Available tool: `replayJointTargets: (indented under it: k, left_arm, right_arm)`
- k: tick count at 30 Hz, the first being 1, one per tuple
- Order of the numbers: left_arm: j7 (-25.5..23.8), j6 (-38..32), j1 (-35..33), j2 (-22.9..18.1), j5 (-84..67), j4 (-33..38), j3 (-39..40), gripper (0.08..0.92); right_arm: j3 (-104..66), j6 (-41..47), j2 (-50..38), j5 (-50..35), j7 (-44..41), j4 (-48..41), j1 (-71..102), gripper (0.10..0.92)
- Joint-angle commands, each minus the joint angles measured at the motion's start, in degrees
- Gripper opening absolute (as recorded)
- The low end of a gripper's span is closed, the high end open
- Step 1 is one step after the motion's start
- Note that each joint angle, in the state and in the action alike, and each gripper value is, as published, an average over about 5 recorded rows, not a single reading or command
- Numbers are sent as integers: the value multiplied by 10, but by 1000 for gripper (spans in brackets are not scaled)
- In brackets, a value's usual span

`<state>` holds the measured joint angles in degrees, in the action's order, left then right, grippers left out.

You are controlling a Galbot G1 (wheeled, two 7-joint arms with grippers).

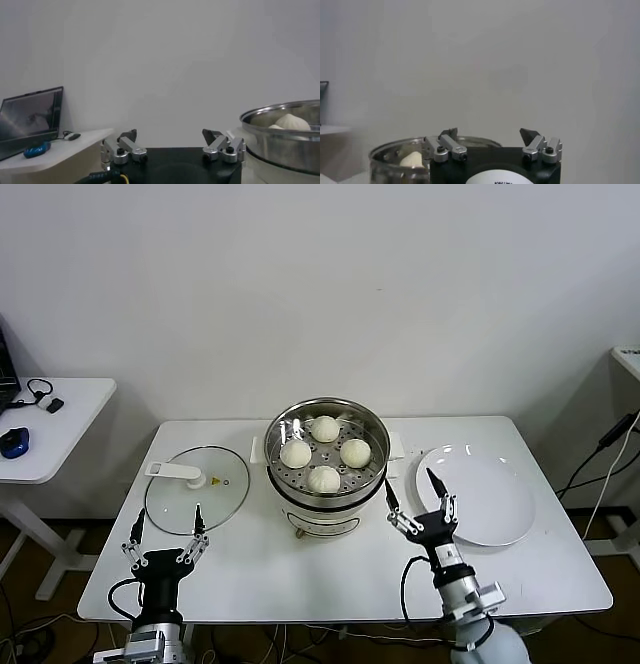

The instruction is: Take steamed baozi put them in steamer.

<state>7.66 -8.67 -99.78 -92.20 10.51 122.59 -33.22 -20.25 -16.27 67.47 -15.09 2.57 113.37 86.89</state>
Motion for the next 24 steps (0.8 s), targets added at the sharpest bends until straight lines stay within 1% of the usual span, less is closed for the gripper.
replayJointTargets:
  k: [1, 24]
  left_arm:
    - [0, -2, 0, -28, 2, -2, -1, 823]
    - [0, 0, -2, -28, 8, -2, 0, 823]
  right_arm:
    - [3, -50, 65, 36, 15, 11, 90, 823]
    - [6, -48, 67, 35, 14, 8, 93, 823]
